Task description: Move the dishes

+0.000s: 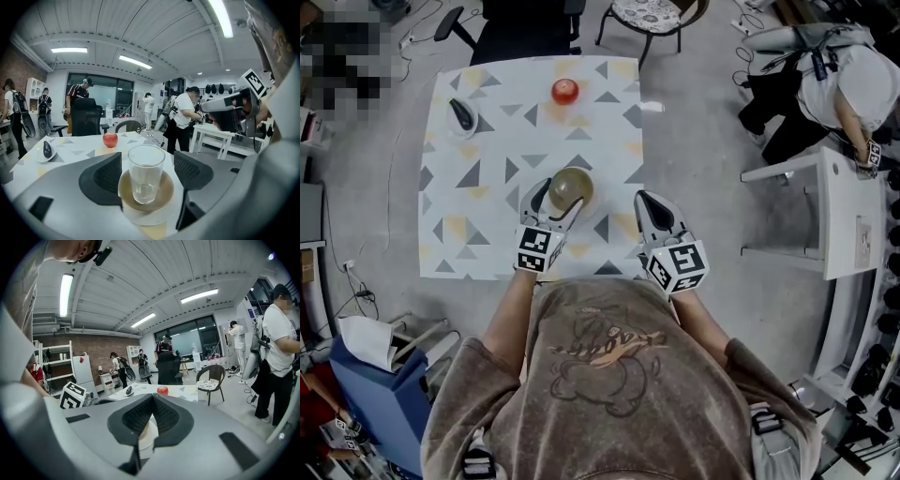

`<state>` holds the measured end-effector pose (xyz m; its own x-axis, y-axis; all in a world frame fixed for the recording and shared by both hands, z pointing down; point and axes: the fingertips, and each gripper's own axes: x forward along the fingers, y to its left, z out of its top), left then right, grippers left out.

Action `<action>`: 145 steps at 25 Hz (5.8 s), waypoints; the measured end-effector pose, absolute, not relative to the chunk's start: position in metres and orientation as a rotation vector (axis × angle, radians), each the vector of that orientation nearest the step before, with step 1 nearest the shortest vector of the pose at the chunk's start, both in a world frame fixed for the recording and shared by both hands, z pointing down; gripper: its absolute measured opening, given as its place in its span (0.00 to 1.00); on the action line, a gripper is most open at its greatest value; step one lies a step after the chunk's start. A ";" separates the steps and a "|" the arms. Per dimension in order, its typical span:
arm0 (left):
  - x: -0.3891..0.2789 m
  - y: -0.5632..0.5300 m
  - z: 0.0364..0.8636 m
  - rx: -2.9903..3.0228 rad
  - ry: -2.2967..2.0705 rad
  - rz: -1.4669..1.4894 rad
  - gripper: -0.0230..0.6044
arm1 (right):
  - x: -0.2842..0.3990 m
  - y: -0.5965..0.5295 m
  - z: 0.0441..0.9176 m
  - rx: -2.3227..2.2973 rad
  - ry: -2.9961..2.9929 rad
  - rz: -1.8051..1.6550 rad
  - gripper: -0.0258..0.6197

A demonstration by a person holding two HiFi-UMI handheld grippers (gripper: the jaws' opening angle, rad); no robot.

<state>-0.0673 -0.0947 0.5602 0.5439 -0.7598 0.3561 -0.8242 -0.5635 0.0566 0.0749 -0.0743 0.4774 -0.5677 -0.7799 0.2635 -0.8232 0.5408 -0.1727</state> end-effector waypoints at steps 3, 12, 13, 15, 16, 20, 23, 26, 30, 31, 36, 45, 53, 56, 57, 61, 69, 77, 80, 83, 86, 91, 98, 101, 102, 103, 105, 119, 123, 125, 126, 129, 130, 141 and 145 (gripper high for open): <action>-0.066 -0.100 0.574 2.549 -1.317 0.466 0.57 | 0.078 -0.072 0.480 1.385 -2.602 0.423 0.04; -0.058 -0.110 0.598 2.538 -1.272 0.561 0.57 | 0.088 -0.073 0.485 1.424 -2.565 0.444 0.04; -0.057 -0.110 0.599 2.540 -1.266 0.565 0.57 | 0.088 -0.073 0.486 1.428 -2.563 0.445 0.04; -0.055 -0.111 0.600 2.539 -1.264 0.566 0.56 | 0.089 -0.073 0.486 1.433 -2.559 0.445 0.04; -0.055 -0.111 0.600 2.537 -1.264 0.567 0.56 | 0.089 -0.073 0.486 1.436 -2.557 0.446 0.04; -0.057 -0.114 0.599 2.531 -1.279 0.571 0.52 | 0.091 -0.075 0.486 1.442 -2.553 0.449 0.04; -0.058 -0.114 0.600 2.529 -1.282 0.576 0.50 | 0.091 -0.076 0.488 1.439 -2.553 0.452 0.04; -0.058 -0.113 0.599 2.532 -1.283 0.581 0.50 | 0.090 -0.076 0.489 1.433 -2.554 0.455 0.04; -0.057 -0.113 0.600 2.536 -1.272 0.592 0.50 | 0.089 -0.078 0.490 1.426 -2.559 0.458 0.04; -0.057 -0.112 0.600 2.537 -1.263 0.598 0.50 | 0.089 -0.079 0.490 1.426 -2.560 0.457 0.04; -0.054 -0.111 0.591 2.557 -1.261 0.594 0.50 | 0.087 -0.082 0.490 1.421 -2.568 0.454 0.04; -0.060 -0.129 0.540 2.607 -1.314 0.488 0.50 | 0.081 -0.087 0.490 1.408 -2.585 0.460 0.04; -0.081 -0.156 0.499 2.614 -1.396 0.436 0.50 | 0.076 -0.091 0.488 1.402 -2.594 0.465 0.04; -0.089 -0.166 0.489 2.624 -1.421 0.433 0.50 | 0.074 -0.092 0.489 1.397 -2.597 0.463 0.04; -0.091 -0.170 0.487 2.624 -1.428 0.434 0.50 | 0.073 -0.092 0.489 1.394 -2.597 0.464 0.04; -0.102 -0.184 0.486 2.609 -1.462 0.440 0.50 | 0.069 -0.094 0.490 1.386 -2.601 0.467 0.04; -0.114 -0.201 0.511 2.556 -1.489 0.450 0.50 | 0.069 -0.100 0.493 1.392 -2.588 0.488 0.04; -0.117 -0.213 0.551 2.514 -1.462 0.478 0.50 | 0.072 -0.109 0.501 1.399 -2.556 0.510 0.04; -0.117 -0.218 0.563 2.503 -1.451 0.483 0.50 | 0.074 -0.113 0.503 1.401 -2.541 0.520 0.04; -0.116 -0.222 0.574 2.494 -1.437 0.497 0.50 | 0.075 -0.115 0.508 1.400 -2.525 0.535 0.04; -0.115 -0.225 0.584 2.488 -1.429 0.502 0.50 | 0.075 -0.116 0.511 1.401 -2.511 0.544 0.04; -0.115 -0.231 0.594 2.478 -1.426 0.496 0.50 | 0.074 -0.120 0.513 1.404 -2.505 0.543 0.04; -0.109 -0.232 0.600 2.484 -1.413 0.514 0.50 | 0.073 -0.121 0.517 1.398 -2.491 0.556 0.04; -0.107 -0.230 0.602 2.493 -1.411 0.525 0.50 | 0.073 -0.120 0.520 1.393 -2.487 0.562 0.04; -0.106 -0.230 0.601 2.497 -1.413 0.521 0.50 | 0.073 -0.120 0.520 1.391 -2.488 0.563 0.04; -0.106 -0.231 0.599 2.501 -1.414 0.514 0.50 | 0.072 -0.120 0.520 1.389 -2.489 0.563 0.04; -0.106 -0.231 0.597 2.507 -1.415 0.502 0.50 | 0.070 -0.120 0.520 1.385 -2.492 0.563 0.04; -0.109 -0.224 0.572 2.514 -1.466 0.434 0.50 | 0.067 -0.119 0.516 1.375 -2.519 0.546 0.04; -0.113 -0.216 0.562 2.500 -1.489 0.403 0.50 | 0.066 -0.119 0.512 1.377 -2.535 0.534 0.04; -0.116 -0.209 0.558 2.496 -1.496 0.399 0.50 | 0.066 -0.118 0.510 1.377 -2.543 0.530 0.04; -0.117 -0.206 0.557 2.493 -1.501 0.398 0.50 | 0.065 -0.118 0.509 1.376 -2.547 0.527 0.04; -0.121 -0.197 0.554 2.481 -1.517 0.395 0.50 | 0.065 -0.117 0.507 1.374 -2.558 0.515 0.04; -0.122 -0.193 0.553 2.476 -1.521 0.393 0.50 | 0.065 -0.117 0.507 1.374 -2.563 0.510 0.04; -0.127 -0.158 0.561 2.404 -1.533 0.401 0.50 | 0.065 -0.117 0.496 1.378 -2.605 0.492 0.04; -0.124 -0.146 0.583 2.365 -1.493 0.440 0.50 | 0.067 -0.117 0.494 1.384 -2.608 0.488 0.04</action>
<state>-0.1237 -0.1463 0.5826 0.4102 -0.8123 0.4146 -0.9073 -0.4097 0.0949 0.0673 -0.1171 0.4940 -0.5634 -0.7773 0.2799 -0.8259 0.5216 -0.2140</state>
